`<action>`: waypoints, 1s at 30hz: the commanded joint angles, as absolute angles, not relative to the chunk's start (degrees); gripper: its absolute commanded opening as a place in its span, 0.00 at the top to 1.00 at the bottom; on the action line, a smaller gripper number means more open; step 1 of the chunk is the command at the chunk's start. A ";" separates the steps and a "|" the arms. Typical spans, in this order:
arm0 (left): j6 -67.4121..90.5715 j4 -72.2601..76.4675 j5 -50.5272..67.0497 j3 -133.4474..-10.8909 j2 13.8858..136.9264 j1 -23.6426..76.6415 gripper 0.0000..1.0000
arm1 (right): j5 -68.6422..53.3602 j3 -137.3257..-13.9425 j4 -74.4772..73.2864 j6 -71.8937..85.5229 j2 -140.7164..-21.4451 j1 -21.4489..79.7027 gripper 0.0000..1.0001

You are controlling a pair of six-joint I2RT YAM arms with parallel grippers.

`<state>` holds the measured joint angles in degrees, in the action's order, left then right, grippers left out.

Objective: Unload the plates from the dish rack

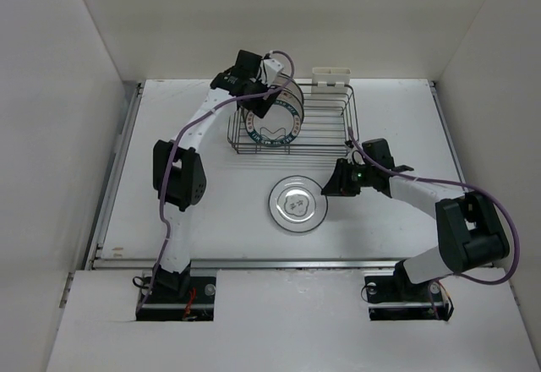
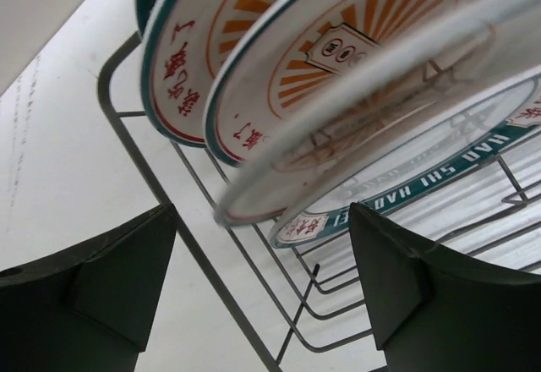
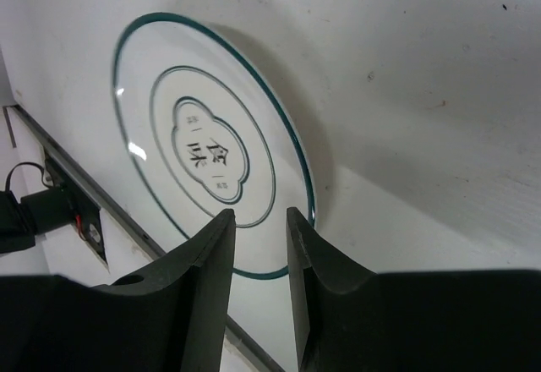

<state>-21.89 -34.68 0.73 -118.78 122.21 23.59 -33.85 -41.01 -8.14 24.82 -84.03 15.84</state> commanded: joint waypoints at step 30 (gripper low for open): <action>-25.22 -38.59 6.07 -119.27 116.10 25.22 0.37 | -38.06 -44.91 -12.21 20.22 -84.46 16.00 0.64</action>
